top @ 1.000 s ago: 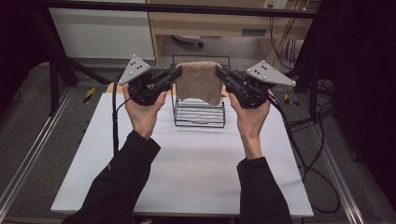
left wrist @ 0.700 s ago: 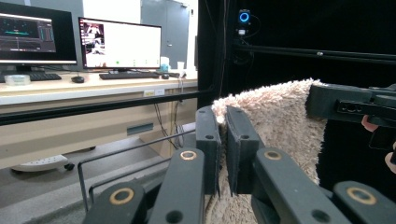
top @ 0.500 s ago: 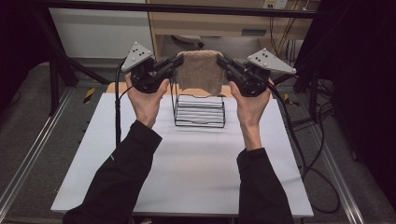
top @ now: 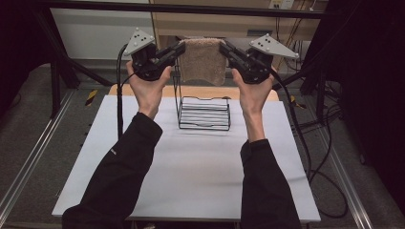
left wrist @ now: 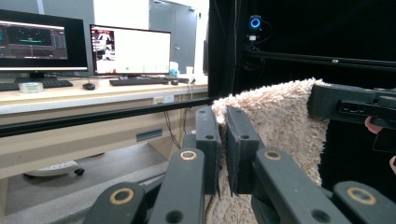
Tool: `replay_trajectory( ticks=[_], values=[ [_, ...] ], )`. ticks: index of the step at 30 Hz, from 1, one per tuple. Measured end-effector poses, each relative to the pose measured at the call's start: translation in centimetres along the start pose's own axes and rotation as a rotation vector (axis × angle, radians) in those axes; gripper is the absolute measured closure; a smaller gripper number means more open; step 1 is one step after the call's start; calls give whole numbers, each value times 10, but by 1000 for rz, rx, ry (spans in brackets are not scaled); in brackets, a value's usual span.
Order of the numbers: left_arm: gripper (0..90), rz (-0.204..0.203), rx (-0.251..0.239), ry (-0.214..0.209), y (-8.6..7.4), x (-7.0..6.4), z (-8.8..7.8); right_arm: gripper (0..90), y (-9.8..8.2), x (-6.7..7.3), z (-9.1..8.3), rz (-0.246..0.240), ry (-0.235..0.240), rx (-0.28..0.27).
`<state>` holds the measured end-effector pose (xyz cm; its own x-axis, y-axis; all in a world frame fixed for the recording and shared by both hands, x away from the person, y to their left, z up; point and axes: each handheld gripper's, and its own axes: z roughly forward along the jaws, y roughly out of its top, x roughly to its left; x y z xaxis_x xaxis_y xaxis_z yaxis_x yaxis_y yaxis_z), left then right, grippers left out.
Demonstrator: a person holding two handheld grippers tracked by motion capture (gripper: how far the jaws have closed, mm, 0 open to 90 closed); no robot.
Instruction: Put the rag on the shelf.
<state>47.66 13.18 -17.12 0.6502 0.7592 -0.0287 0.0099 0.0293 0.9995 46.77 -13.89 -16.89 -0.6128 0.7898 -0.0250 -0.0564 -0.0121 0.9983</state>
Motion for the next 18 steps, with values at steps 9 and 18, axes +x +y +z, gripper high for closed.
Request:
replay_trajectory(
  ticks=[9, 18],
  values=[
    [845, 9, 3, 17, 5, 11, 12, 856, 3, -8, 17, -6, -5, 8],
    [845, -4, 21, 32, 0, 22, 29, 856, -2, -21, 32, 6, -15, 21]
  ],
)
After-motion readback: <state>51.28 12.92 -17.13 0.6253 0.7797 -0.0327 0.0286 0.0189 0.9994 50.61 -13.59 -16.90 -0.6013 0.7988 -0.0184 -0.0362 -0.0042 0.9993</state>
